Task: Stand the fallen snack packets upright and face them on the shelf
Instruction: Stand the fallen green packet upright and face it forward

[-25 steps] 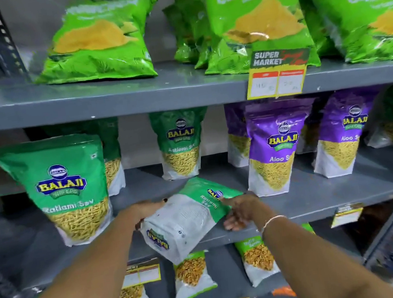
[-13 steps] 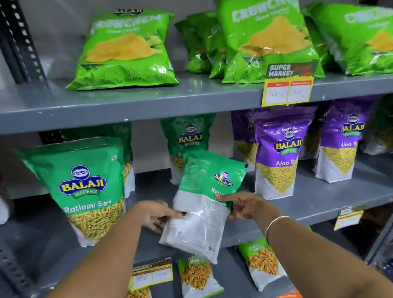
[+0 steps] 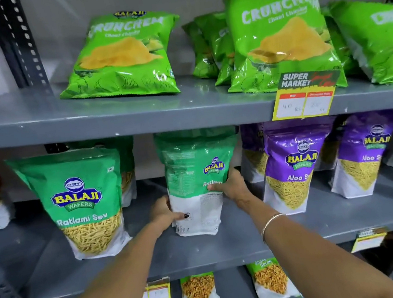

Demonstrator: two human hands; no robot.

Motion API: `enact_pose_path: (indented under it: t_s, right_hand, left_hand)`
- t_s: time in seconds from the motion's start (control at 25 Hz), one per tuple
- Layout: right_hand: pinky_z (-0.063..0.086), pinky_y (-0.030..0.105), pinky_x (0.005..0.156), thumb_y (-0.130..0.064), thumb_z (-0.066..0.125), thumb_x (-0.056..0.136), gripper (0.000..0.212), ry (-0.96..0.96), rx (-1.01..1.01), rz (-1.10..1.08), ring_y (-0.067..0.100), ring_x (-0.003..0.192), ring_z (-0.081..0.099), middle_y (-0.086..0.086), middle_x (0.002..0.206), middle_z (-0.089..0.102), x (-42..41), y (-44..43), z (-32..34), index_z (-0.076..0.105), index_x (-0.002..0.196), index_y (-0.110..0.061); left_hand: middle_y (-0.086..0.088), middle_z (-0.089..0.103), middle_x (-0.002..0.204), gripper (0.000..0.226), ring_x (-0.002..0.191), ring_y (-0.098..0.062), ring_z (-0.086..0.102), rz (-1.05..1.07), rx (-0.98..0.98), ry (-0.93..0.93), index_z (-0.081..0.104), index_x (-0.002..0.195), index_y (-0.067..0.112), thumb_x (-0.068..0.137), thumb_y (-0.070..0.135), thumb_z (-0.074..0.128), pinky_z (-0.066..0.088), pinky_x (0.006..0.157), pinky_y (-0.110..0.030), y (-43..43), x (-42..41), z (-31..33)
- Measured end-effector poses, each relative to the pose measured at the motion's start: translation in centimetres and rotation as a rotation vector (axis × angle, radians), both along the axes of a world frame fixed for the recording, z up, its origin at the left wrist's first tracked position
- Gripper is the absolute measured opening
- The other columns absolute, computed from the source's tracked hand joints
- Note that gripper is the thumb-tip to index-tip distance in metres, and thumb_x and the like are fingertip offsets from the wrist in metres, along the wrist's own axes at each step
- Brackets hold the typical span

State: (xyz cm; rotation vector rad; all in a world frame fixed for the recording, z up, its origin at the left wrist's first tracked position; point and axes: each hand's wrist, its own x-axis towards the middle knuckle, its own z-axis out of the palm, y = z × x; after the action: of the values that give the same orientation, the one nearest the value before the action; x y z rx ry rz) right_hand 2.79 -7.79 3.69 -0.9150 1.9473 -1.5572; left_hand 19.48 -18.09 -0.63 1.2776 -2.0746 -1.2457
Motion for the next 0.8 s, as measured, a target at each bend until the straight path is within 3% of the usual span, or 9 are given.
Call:
enact_pose_path:
  t_s: [0.16, 0.24, 0.32, 0.4, 0.48, 0.56, 0.64, 0.68, 0.8]
  right_hand:
    - [0.045, 0.025, 0.083, -0.006, 0.080, 0.067, 0.065, 0.094, 0.057, -0.024, 0.020, 0.105, 0.059, 0.016, 0.124, 0.062, 0.2, 0.2, -0.2, 0.047, 0.123, -0.001]
    - [0.048, 0.032, 0.086, -0.023, 0.077, 0.073, 0.080, 0.073, 0.229, -0.034, 0.028, 0.112, 0.058, 0.017, 0.132, 0.053, 0.0, 0.3, -0.2, 0.030, 0.132, 0.002]
    - [0.055, 0.035, 0.062, -0.043, 0.069, 0.077, 0.085, -0.115, 0.415, 0.005, 0.027, 0.076, 0.066, 0.016, 0.116, 0.058, 0.2, 0.5, -0.3, 0.022, 0.133, 0.001]
    - [0.053, 0.030, 0.047, -0.048, 0.060, 0.082, 0.070, -0.298, 0.444, 0.053, 0.019, 0.049, 0.058, 0.012, 0.082, 0.058, 0.1, 0.6, -0.8, 0.037, 0.125, 0.002]
    - [0.050, 0.032, 0.059, -0.035, 0.052, 0.091, 0.034, -0.313, 0.418, 0.141, 0.017, 0.057, 0.056, 0.009, 0.074, 0.055, -0.3, 0.9, -1.4, 0.055, 0.102, -0.003]
    - [0.043, 0.028, 0.064, -0.017, 0.050, 0.092, 0.004, -0.242, 0.424, 0.234, 0.011, 0.070, 0.053, 0.003, 0.084, 0.055, -0.8, 1.8, -1.7, 0.053, 0.090, -0.016]
    - [0.039, 0.023, 0.064, -0.007, 0.058, 0.086, 0.035, -0.132, 0.483, 0.364, 0.010, 0.088, 0.050, 0.000, 0.109, 0.051, -1.6, 2.8, -1.9, 0.049, 0.115, -0.023]
    - [0.040, 0.023, 0.066, -0.008, 0.064, 0.082, 0.058, -0.097, 0.516, 0.428, 0.012, 0.100, 0.048, 0.000, 0.122, 0.046, -1.7, 3.3, -1.9, 0.041, 0.130, -0.027]
    - [0.048, 0.031, 0.071, -0.017, 0.075, 0.075, 0.088, -0.052, 0.550, 0.537, 0.017, 0.117, 0.046, -0.005, 0.135, 0.040, -1.1, 3.7, -2.2, 0.022, 0.143, -0.033]
  left_hand:
    - [-0.014, 0.065, 0.121, 0.067, 0.109, -0.028, 0.060, 0.009, 0.067, 0.076, 0.055, 0.121, 0.001, 0.060, 0.002, 0.083, 0.049, 0.090, -0.034, 0.0, -0.4, -1.0]
    - [-0.012, 0.062, 0.119, 0.070, 0.104, -0.022, 0.056, -0.064, 0.116, 0.032, 0.049, 0.127, 0.002, 0.063, -0.005, 0.078, 0.047, 0.087, -0.030, -0.2, 0.0, -0.4]
    - [-0.013, 0.062, 0.118, 0.069, 0.098, -0.020, 0.054, -0.169, 0.144, -0.062, 0.044, 0.132, 0.002, 0.068, -0.011, 0.068, 0.047, 0.082, -0.030, -0.6, 0.3, 0.4]
    - [-0.012, 0.065, 0.105, 0.063, 0.084, -0.018, 0.059, -0.228, 0.216, -0.147, 0.040, 0.135, 0.004, 0.077, -0.008, 0.059, 0.047, 0.071, -0.029, -0.7, 0.7, 1.2]
    - [-0.011, 0.068, 0.110, 0.057, 0.074, -0.010, 0.063, -0.237, 0.269, -0.185, 0.035, 0.139, 0.010, 0.086, 0.004, 0.055, 0.042, 0.067, -0.022, -0.4, 0.6, 1.5]
    - [-0.013, 0.065, 0.117, 0.070, 0.083, -0.013, 0.064, -0.200, 0.196, -0.150, 0.030, 0.143, 0.013, 0.083, 0.017, 0.064, 0.045, 0.069, -0.023, -0.4, 0.2, 1.1]
    - [-0.016, 0.054, 0.133, 0.093, 0.118, -0.023, 0.055, -0.150, 0.122, -0.040, 0.026, 0.146, 0.012, 0.069, 0.019, 0.078, 0.049, 0.093, -0.032, -0.3, -0.6, 0.5]
    - [-0.015, 0.044, 0.144, 0.099, 0.132, -0.025, 0.043, -0.152, 0.125, 0.003, 0.021, 0.148, 0.012, 0.068, 0.015, 0.079, 0.040, 0.107, -0.034, -0.1, -1.0, 0.4]
    - [-0.009, 0.025, 0.156, 0.106, 0.143, -0.023, 0.027, -0.239, 0.188, 0.035, 0.006, 0.150, 0.013, 0.071, 0.007, 0.077, 0.025, 0.117, -0.033, 0.6, -2.6, 0.2]
